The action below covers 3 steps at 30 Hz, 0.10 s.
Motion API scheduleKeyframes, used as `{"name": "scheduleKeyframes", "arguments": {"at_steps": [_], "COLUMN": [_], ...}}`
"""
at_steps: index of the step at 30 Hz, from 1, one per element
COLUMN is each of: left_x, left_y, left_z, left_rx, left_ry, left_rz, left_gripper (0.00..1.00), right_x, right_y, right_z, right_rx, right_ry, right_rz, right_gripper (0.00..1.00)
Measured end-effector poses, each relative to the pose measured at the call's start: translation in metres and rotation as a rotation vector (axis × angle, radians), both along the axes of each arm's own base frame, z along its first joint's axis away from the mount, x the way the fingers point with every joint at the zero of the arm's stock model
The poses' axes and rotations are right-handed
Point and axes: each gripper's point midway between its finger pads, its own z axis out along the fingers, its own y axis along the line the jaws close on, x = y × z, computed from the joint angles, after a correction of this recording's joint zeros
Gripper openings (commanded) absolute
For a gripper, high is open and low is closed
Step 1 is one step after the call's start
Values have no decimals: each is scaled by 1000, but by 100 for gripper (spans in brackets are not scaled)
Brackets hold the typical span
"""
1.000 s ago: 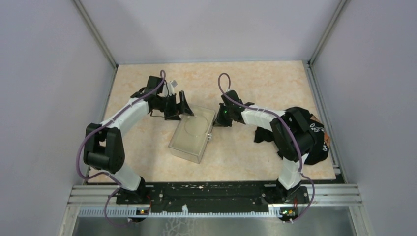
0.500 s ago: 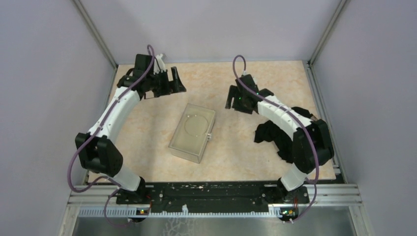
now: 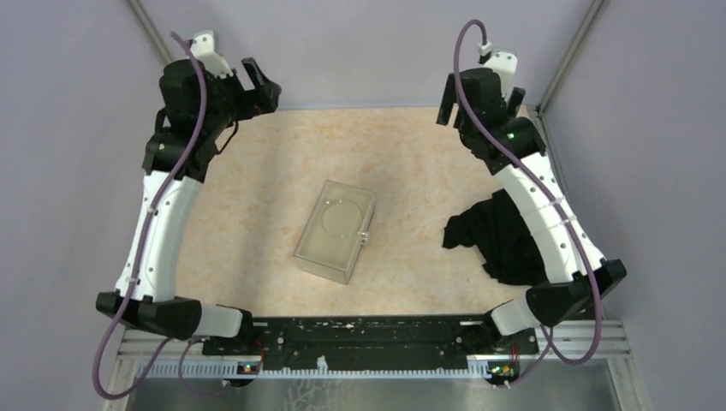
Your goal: Organize the mixed jewelry
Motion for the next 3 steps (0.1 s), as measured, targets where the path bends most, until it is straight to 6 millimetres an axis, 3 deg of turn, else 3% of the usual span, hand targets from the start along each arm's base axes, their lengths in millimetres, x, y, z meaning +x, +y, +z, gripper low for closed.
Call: {"name": "scheduleKeyframes", "arguments": {"at_steps": [3], "left_x": [-12], "left_y": [6], "left_z": [27], "left_rx": [6], "left_ry": [-93], "left_rz": [10], "left_gripper": [99], "right_x": [-11], "right_y": [-12], "right_z": [9], "right_rx": [-24], "right_ry": [-11], "right_rz": [-25], "right_gripper": [97]}}
